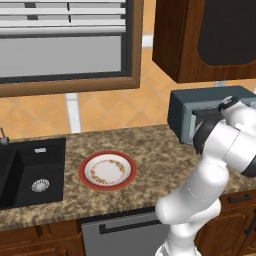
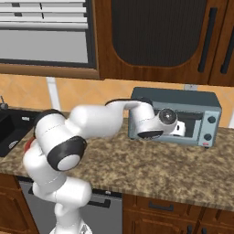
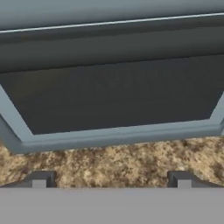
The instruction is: Pick up the kebab skewer and baguette bread, and place them inside the toaster oven. Close the toaster oven door and start by setting the timer.
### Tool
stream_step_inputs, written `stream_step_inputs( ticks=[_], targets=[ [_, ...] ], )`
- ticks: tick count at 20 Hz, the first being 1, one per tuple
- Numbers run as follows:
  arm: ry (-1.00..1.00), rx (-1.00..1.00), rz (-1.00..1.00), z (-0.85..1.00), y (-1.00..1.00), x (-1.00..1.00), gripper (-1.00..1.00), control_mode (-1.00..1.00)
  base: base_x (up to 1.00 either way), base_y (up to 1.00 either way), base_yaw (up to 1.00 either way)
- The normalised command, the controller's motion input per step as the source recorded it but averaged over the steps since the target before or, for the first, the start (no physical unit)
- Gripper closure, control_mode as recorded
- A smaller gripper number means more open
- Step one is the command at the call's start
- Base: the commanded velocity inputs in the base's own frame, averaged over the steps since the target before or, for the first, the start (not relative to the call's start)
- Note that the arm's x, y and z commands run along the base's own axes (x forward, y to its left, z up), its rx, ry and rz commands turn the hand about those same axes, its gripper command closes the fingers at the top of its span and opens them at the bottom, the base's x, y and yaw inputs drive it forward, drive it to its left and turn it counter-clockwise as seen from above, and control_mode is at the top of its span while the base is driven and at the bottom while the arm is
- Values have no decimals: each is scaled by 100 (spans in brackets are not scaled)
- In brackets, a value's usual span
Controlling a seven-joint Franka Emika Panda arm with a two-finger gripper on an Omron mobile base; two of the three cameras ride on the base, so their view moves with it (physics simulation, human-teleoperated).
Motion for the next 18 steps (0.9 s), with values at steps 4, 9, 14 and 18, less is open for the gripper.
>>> stream_step_inputs(
  ticks=[4,9,14,18],
  targets=[
    [0,32,-11,58,-64,0,-100,-100,0,0,0],
    [-2,27,-3,4,-72,-41,-100,-100,0,0,0],
    [-2,32,-9,-6,-41,-21,-100,-100,0,0,0],
    [-9,29,-12,-9,-4,0,-100,-100,0,0,0]
  ],
)
